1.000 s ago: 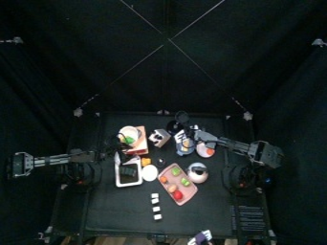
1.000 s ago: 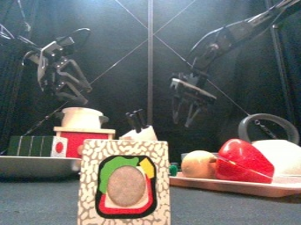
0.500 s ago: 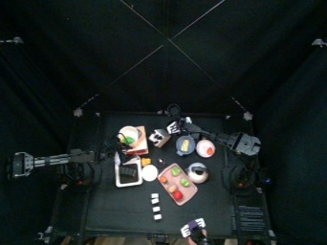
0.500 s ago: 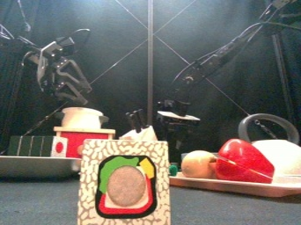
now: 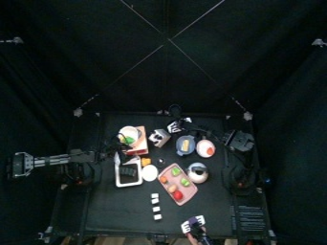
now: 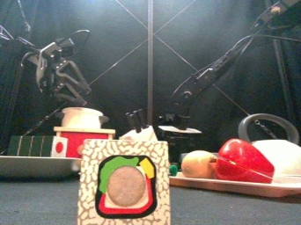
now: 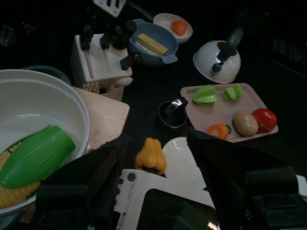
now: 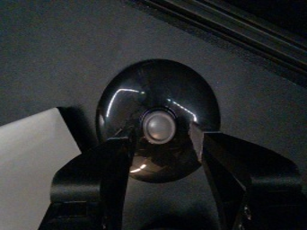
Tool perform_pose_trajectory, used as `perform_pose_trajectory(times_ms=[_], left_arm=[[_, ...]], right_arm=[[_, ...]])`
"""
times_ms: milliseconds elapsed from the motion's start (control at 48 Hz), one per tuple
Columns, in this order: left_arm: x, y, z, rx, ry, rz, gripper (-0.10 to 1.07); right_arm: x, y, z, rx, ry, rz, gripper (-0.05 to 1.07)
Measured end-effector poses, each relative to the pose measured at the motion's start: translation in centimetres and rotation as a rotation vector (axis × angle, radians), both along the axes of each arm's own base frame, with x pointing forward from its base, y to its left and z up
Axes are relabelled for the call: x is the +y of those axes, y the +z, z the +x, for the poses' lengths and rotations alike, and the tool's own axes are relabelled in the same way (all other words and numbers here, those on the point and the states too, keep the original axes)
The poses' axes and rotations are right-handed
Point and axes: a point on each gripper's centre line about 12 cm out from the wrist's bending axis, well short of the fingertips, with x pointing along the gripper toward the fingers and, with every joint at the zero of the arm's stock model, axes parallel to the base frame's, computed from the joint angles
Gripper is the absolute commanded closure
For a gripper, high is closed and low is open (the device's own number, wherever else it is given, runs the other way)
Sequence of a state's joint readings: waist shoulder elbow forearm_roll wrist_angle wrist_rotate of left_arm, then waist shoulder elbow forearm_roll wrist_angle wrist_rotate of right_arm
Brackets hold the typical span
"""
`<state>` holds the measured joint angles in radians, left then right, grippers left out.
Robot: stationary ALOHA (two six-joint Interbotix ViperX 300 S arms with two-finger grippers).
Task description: Grab pot lid
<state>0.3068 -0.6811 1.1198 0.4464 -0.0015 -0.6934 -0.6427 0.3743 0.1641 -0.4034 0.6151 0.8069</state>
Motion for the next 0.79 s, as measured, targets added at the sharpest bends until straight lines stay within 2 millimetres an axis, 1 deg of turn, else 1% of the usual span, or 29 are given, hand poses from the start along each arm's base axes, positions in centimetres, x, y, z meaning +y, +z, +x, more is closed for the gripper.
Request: perform_pose_trajectory(times_ms=[229,479,792], left_arm=[[0.00,0.00,0.00,0.000,0.000,0.000,0.07],[-0.01,0.01,0.01,-0.001,-0.001,0.000,0.07],[-0.01,0.01,0.01,-0.001,-0.001,0.001,0.07]], right_arm=[[-0.01,-0.28,0.05,0.000,0.001,0.003,0.19],[-0.03,-0.53,0.15,-0.003,0.004,0.003,0.27],[-0.05,-0.85,0.18,0.001,0.003,0.008,0.34]])
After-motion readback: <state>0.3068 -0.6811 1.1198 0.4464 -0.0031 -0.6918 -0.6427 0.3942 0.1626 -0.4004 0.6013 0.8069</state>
